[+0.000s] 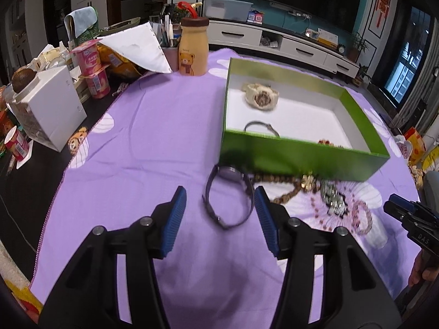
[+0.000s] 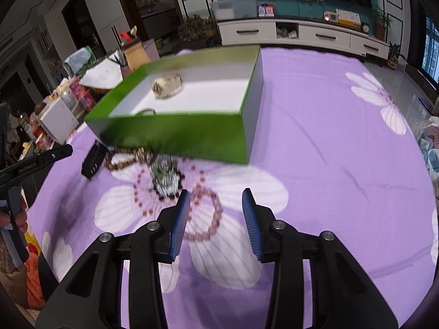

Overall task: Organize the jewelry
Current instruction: 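Grasp the black band watch with the left tool while the right tool grasps the pink bead bracelet, then carry the black watch and pink bracelet over the green box with both tools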

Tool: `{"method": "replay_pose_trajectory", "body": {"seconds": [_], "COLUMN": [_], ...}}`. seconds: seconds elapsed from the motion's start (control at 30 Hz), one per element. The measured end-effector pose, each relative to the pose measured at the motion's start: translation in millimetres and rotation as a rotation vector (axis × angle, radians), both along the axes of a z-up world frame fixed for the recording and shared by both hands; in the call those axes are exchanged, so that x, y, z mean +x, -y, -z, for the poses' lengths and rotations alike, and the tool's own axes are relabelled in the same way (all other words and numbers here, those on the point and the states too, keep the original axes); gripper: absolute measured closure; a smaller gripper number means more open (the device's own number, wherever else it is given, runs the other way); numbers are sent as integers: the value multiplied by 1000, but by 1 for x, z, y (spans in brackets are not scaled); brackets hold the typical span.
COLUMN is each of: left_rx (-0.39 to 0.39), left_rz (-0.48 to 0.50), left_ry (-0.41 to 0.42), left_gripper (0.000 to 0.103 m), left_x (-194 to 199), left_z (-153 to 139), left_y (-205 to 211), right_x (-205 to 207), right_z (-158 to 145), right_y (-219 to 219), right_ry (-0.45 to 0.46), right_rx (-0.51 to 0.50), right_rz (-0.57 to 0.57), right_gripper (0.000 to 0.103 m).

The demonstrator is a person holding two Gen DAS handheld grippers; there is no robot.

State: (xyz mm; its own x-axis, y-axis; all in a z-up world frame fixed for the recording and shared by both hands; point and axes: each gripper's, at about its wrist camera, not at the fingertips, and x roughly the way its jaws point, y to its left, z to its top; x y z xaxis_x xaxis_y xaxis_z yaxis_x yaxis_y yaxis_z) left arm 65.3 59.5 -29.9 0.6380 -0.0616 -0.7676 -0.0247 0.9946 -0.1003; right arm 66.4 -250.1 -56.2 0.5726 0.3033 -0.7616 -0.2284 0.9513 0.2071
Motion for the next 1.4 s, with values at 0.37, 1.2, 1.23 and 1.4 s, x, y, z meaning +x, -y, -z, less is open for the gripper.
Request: {"method": "replay_pose_trajectory", "body": {"seconds": [0.37,1.2,1.23,1.4], "left_rx": [-31,4,2,0], "left_rz": [57,177,178,180], "left_ry": [-14,-116,-119,-122], "left_gripper": [51,84,88,98], "left_x": [-5,35,35,35], "left_z": [14,48,49,52], "left_y": [6,31,31,30], "right_x": [3,12,12,13], "right_z": [28,-2,-3,-2], "right_y": [-17,-24,-23,-23], "right_ry": [-41,98,100,99], "right_rx": [-64,-128,-124,-115], "right_rz": [-3,0,3,12], "right_gripper": [66,96,96,96]}}
